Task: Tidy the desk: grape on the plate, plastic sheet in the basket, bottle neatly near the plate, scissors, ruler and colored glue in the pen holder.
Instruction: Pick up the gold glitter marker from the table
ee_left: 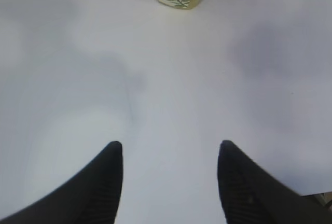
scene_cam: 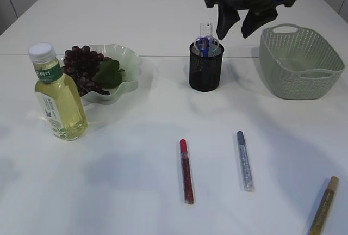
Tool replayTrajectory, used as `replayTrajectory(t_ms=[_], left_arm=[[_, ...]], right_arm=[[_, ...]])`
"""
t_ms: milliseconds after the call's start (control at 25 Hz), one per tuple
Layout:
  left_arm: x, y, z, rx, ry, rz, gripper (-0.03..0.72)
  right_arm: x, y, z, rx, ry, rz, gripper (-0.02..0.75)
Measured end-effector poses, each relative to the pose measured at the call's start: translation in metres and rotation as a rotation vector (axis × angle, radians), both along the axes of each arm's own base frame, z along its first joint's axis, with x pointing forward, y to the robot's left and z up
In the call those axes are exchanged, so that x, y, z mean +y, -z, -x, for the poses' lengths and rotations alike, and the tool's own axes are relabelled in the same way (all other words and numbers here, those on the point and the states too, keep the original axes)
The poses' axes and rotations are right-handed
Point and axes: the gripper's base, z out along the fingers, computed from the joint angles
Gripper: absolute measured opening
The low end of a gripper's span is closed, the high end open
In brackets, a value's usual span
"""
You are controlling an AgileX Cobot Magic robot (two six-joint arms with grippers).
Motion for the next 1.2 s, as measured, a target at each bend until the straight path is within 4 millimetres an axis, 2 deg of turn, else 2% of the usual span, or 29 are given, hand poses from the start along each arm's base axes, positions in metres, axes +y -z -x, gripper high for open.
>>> replayTrajectory(t_ms=[200, 400, 600, 800, 960, 1200], left_arm=[[0.000, 0.000, 0.000, -0.002, 0.000, 0.000, 0.425], [0.000, 0.000, 0.000, -0.002, 0.000, 0.000, 0.425], [-0.001, 0.001, 0.003, 0.034, 0.006, -0.008, 0.425], [-0.017, 0.002, 0.008, 0.040, 0.097, -0.016, 0.425], [-0.035, 0.002, 0.015, 0.038, 0.200, -0.025, 0.425], [-0.049, 0.002, 0.022, 0.035, 0.287, -0.031, 0.425]], right_arm=[[-0.014, -0.015, 0.035, 0.023, 0.098, -0.001, 0.430], [-0.031, -0.018, 0.085, 0.082, 0.183, -0.005, 0.430], [-0.052, -0.003, 0.149, 0.176, 0.313, -0.012, 0.430], [-0.074, 0.027, 0.210, 0.271, 0.468, 0.004, 0.430], [-0.086, 0.049, 0.228, 0.309, 0.578, 0.072, 0.430], [-0.091, 0.059, 0.230, 0.301, 0.653, 0.114, 0.430]])
